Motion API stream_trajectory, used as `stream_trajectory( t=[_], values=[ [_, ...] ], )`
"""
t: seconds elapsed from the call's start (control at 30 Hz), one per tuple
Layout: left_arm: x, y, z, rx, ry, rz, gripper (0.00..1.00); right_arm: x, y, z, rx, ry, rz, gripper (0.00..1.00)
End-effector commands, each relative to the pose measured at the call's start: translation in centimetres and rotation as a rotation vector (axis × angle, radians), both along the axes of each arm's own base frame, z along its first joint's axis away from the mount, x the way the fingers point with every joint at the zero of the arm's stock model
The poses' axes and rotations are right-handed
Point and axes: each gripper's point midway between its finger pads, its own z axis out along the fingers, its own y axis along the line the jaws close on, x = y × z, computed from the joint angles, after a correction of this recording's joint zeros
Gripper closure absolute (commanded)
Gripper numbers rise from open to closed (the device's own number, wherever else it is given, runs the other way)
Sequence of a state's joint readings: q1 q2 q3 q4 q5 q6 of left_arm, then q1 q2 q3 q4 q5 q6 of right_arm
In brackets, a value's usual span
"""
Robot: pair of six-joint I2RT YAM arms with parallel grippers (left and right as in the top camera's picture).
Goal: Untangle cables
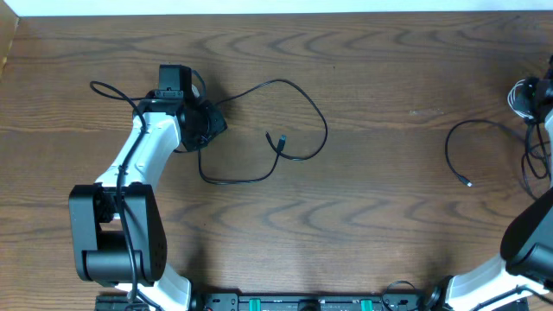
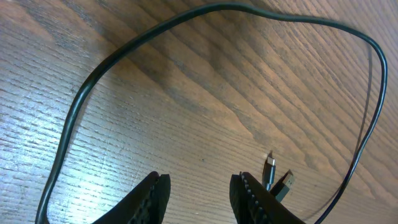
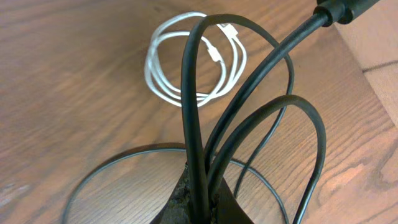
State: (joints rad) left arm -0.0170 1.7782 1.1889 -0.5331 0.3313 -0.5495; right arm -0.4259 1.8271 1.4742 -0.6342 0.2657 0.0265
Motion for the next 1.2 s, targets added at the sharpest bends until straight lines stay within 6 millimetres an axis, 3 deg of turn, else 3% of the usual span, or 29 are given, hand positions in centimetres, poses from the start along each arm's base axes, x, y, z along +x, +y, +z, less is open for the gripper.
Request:
stream_trajectory(
  t=[0.0,0.1,0.13,0.17,0.23,0.43,0.6,0.63,0.7,0.73,0.83,0.97,1.1,1.17],
  values=[
    [0.3,0.1,0.1,0.01,-0.004,0.003,0.62,-1.4,-1.7,-3.8,0.056,0.069,-0.052,0.99],
    [0.3,0.1,0.1,0.01,-0.004,0.003,0.62,-1.3,0.2,-6.0,0.221,0.065,0.006,0.93],
    [0.3,0.1,0.1,0.01,-0.004,0.003,0.62,-1.1,0.9,-6.3,0.266,0.053,0.026,0.84],
    [0.3,0.1,0.1,0.01,-0.004,0.003,0.62,-0.7,1.8,-6.5,0.317,0.037,0.051,0.68],
    [0.3,0.1,0.1,0.01,-0.004,0.003,0.62,-0.2,2.7,-6.5,0.362,0.013,0.08,0.01],
    [0.2,0.1,0.0,0.009,-0.002,0.003,0.62,1.0,2.9,-6.0,0.375,-0.041,0.11,0.01],
    [0.2,0.1,0.0,0.009,-0.002,0.003,0.62,2.9,8.0,-4.6,0.577,-0.153,0.348,0.01],
    [0.2,0.1,0.0,0.009,-0.002,0.003,0.62,3.3,9.4,-4.1,0.629,-0.178,0.399,0.06],
    [0.2,0.1,0.0,0.009,-0.002,0.003,0.62,3.5,11.3,-3.9,0.679,-0.19,0.442,0.36],
    [0.2,0.1,0.0,0.01,-0.002,0.003,0.62,3.3,12.1,-4.2,0.698,-0.171,0.441,0.58],
    [0.2,0.1,0.0,0.01,-0.002,0.003,0.62,2.4,14.8,-5.6,0.742,-0.107,0.46,0.85],
    [0.2,0.1,0.0,0.009,-0.002,0.003,0.62,0.9,17.8,-9.3,0.715,-0.002,0.482,0.86],
    [0.2,0.1,0.0,0.009,-0.002,0.003,0.62,-0.2,18.6,-13.4,0.617,0.054,0.429,0.88],
    [0.2,0.1,0.0,0.01,-0.002,0.003,0.62,-0.3,19.1,-14.4,0.592,0.055,0.436,0.89]
  ],
)
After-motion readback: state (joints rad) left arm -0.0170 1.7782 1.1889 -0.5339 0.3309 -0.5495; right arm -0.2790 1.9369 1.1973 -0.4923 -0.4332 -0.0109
